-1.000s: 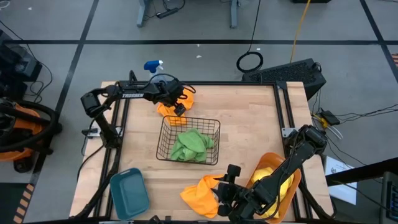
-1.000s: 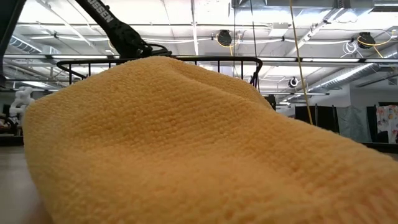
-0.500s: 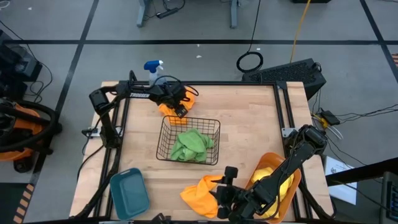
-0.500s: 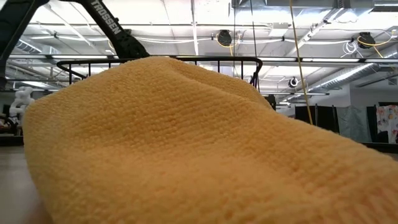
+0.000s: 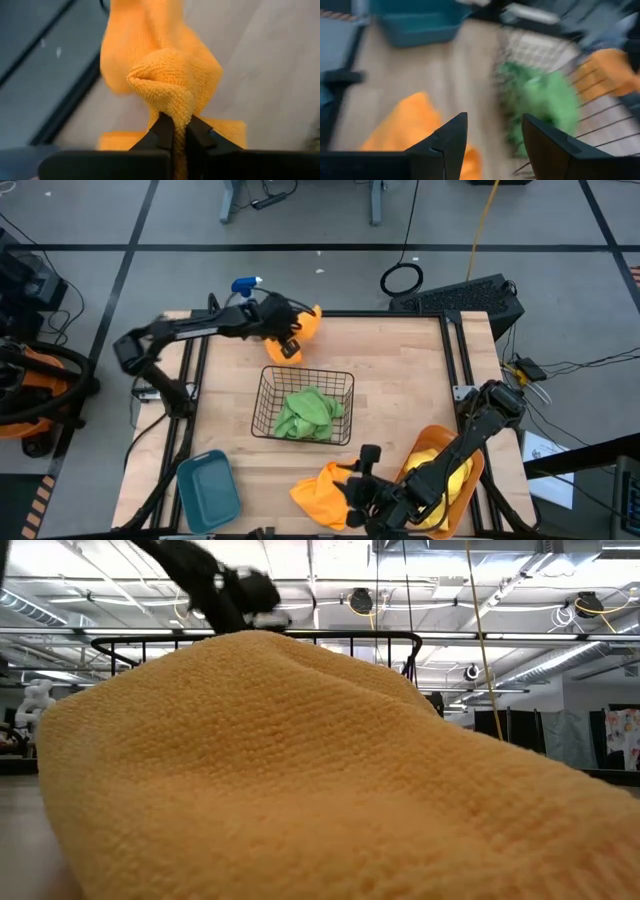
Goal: Sort microfiber towel by color & place in baskets
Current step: Put the top orange microfiber cloth into the blue bin
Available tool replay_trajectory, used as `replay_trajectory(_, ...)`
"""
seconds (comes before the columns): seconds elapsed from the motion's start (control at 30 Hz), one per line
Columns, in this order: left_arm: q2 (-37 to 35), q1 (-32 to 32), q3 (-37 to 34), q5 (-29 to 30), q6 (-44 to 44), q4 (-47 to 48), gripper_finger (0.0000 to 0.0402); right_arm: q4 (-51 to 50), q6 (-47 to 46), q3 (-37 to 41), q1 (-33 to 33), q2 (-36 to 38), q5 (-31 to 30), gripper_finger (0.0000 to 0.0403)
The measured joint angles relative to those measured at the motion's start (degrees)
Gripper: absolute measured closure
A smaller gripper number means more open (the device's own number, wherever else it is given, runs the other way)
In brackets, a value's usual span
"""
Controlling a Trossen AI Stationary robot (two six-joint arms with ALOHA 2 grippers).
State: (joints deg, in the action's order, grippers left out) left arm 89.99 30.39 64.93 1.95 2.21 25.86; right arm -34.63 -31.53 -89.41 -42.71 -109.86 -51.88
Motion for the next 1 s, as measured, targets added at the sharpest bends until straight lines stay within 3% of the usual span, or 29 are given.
replay_trajectory(0.2, -15.55, -6.03, 1.81, -0.16, 0.09, 3.29, 0.0389, 0.81, 6.71, 0.00, 2.63, 0.00, -13.61, 0.0222)
replay_trajectory(0.33, -25.22, -12.25, 1.83, -1.75, -0.78, 4.24, 0.0390, 6.13, 14.53, 0.00, 5.96, 0.00, -15.95, 0.0222)
replay_trajectory(0.47, -31.32, -18.94, 1.83, -1.77, -2.97, 5.79, 0.0390, 20.69, 31.20, 0.00, 9.81, -0.13, -14.15, 0.0218)
replay_trajectory(0.73, -33.00, -30.64, 1.79, -1.70, -3.60, 8.98, 0.0388, 61.60, 73.65, 0.00, 15.87, -4.43, -1.60, 0.0170)
replay_trajectory(0.87, -32.10, -35.69, 0.96, 0.46, -4.81, 9.41, 0.0388, 69.73, 80.15, 0.00, 17.65, -4.84, -3.24, 0.0122)
replay_trajectory(1.0, -31.02, -41.07, 0.96, 4.59, -4.79, 5.94, 0.0387, 68.98, 77.21, 0.00, 19.62, -4.90, -7.86, 0.0073)
